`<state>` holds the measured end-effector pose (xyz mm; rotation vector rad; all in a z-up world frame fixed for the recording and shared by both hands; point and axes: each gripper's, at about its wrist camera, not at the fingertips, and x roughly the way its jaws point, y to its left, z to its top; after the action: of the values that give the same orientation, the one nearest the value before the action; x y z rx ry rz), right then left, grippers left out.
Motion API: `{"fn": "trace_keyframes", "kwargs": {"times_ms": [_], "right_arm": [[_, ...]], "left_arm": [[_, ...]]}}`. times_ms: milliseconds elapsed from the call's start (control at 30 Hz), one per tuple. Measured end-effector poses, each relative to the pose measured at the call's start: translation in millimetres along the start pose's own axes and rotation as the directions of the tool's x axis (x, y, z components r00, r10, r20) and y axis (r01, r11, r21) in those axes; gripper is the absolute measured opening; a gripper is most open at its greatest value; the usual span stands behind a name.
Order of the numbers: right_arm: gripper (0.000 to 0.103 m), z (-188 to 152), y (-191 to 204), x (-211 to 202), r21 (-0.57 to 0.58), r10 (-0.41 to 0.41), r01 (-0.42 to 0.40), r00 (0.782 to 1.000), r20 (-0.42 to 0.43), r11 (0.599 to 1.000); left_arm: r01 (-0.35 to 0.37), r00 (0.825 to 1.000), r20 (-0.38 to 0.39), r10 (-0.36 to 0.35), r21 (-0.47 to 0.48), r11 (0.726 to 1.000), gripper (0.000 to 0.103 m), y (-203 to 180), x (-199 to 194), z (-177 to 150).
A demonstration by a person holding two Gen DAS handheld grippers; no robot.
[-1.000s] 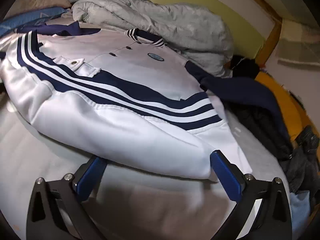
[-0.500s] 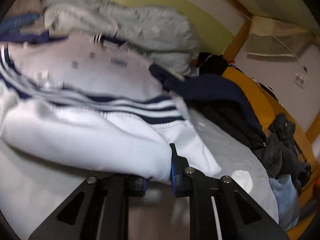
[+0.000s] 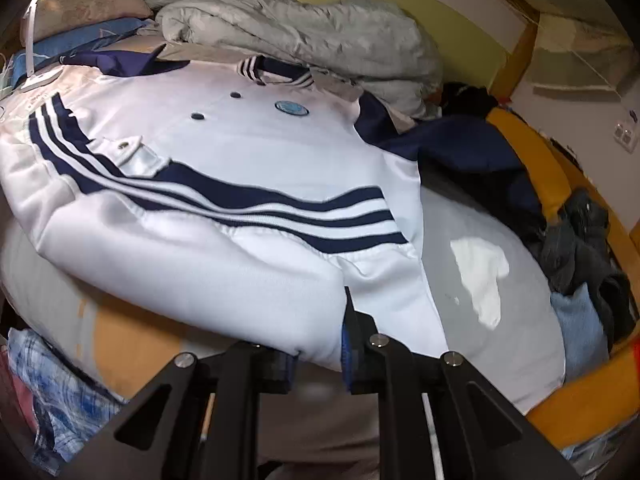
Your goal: Fold large clothes
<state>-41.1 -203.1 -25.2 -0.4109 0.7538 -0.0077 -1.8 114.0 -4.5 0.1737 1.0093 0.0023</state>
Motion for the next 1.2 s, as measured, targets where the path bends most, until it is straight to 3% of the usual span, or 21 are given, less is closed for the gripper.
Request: {"fn": "trace_keyframes", "kwargs": {"times_ms": [200, 300, 400, 567, 800, 933, 1033, 1100, 1133, 1167, 1200], "right_arm": [[0.018, 32, -27, -1, 0.111, 0.098, -0.092, 0.994, -0.046, 0.99], [0.018, 66, -45, 2, 0.167, 0.157, -0.147, 0.987, -0.045, 0.975], [0.018, 96, -45, 8, 0.135, 0.128, -0.125, 0.992, -0.012, 0.983], [0.018, 138, -52, 52, 0.145, 0.12, -0.114, 0.992, -0.028, 0.983], [0.015, 168, -50, 122, 0.144, 0.102, -0.087, 0.99, -0.098, 0.986], [0.016, 173, -47, 146, 0.141, 0.103, -0.085, 0.987, -0.122, 0.986], [0.016, 175, -46, 160, 0.143, 0.114, -0.094, 0.984, -0.136, 0.985], [0.022, 173, -48, 158, 0.146, 0.118, -0.1, 0.986, -0.12, 0.984], [0.037, 171, -50, 152, 0.161, 0.133, -0.116, 0.986, -0.102, 0.98], [0.059, 169, -53, 141, 0.184, 0.152, -0.138, 0.986, -0.069, 0.973], [0.071, 166, -58, 128, 0.204, 0.166, -0.158, 0.986, -0.025, 0.966]], "left_arm": [[0.106, 0.994, -0.007, -0.107, -0.084, 0.991, 0.019, 16, -22, 35], [0.162, 0.984, -0.055, -0.168, -0.112, 0.981, 0.019, 29, -16, 64], [0.222, 0.969, -0.073, -0.236, -0.163, 0.961, 0.019, 45, -7, 97], [0.223, 0.966, -0.092, -0.242, -0.18, 0.958, 0.02, 55, 24, 142], [0.139, 0.974, -0.165, -0.157, -0.118, 0.983, 0.02, 52, 85, 180], [0.109, 0.982, -0.144, -0.123, -0.104, 0.989, 0.02, 51, 105, 187], [0.149, 0.982, -0.092, -0.163, -0.146, 0.978, 0.021, 55, 106, 187], [0.201, 0.979, -0.001, -0.204, -0.167, 0.965, 0.034, 58, 88, 181], [0.204, 0.979, 0.045, -0.199, -0.154, 0.967, 0.054, 57, 77, 177], [0.193, 0.979, 0.093, -0.181, -0.134, 0.972, 0.075, 56, 64, 175], [0.172, 0.976, 0.152, -0.154, -0.111, 0.979, 0.081, 54, 49, 172]]}}
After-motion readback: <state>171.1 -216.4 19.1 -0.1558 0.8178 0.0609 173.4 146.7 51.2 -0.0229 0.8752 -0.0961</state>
